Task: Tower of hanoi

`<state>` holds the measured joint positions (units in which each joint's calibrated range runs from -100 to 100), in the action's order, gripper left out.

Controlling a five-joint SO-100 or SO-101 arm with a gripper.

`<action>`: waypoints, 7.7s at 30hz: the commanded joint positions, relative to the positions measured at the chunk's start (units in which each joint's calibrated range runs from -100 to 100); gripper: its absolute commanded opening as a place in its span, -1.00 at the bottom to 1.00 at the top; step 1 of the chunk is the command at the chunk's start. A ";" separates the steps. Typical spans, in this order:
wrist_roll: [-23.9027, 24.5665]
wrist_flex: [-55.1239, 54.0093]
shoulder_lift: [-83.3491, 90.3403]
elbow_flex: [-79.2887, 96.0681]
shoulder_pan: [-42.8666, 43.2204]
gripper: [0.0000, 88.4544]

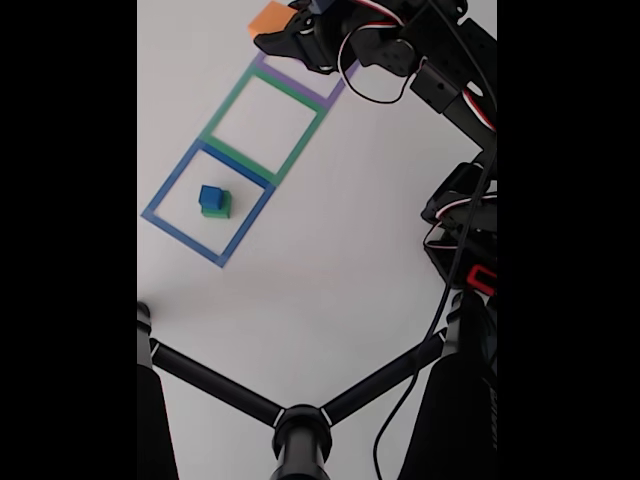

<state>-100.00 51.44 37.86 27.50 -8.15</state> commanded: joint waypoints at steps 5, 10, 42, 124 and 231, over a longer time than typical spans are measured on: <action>0.00 26.61 3.44 -24.50 5.94 -0.68; 0.00 34.30 3.36 -31.68 7.95 -0.68; 0.00 -39.14 5.78 40.77 5.08 -0.68; 0.00 -44.08 6.02 44.13 6.32 -0.86; 0.00 -94.04 -41.94 37.86 28.09 -0.28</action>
<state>-99.41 -40.93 -4.52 67.54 18.79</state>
